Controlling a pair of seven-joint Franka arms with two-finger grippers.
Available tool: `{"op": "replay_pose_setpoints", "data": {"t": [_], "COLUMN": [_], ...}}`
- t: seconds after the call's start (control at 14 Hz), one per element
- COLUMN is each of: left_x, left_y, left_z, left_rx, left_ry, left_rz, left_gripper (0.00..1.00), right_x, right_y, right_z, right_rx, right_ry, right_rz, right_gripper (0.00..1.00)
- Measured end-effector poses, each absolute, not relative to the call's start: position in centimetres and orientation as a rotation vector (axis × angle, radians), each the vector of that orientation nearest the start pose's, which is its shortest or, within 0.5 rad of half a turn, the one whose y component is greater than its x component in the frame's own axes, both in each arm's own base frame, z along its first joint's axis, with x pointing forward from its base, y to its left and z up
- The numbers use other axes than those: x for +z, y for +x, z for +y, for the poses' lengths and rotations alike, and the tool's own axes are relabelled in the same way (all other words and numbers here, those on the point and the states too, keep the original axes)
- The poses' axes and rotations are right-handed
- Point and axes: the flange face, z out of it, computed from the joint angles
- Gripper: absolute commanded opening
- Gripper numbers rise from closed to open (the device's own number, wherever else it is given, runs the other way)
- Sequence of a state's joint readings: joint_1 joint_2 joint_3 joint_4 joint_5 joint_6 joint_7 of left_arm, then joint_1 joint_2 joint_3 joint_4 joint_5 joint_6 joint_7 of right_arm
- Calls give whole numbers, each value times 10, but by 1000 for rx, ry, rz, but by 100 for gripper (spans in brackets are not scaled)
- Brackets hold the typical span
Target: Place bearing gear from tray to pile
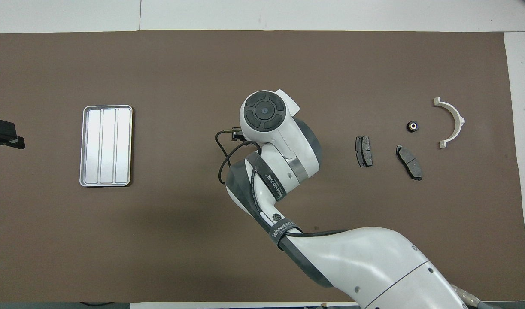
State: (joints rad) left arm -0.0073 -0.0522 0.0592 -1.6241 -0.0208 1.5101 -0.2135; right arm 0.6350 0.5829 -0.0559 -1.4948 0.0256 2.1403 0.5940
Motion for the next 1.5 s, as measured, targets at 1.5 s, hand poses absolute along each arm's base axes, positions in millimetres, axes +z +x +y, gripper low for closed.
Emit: {"op": "replay_pose_setpoints", "data": {"t": [1.5], "left_x": [622], "left_y": [530], "left_z": [-2], "left_rx": [103], "left_ry": [-3136], "left_rz": [-338], "left_gripper": [100], "right_x": [290], "right_y": [598], "right_z": [400], "right_rx": [-83], "right_ry": [-3098], "right_rz": [-4], "right_gripper": [67]}}
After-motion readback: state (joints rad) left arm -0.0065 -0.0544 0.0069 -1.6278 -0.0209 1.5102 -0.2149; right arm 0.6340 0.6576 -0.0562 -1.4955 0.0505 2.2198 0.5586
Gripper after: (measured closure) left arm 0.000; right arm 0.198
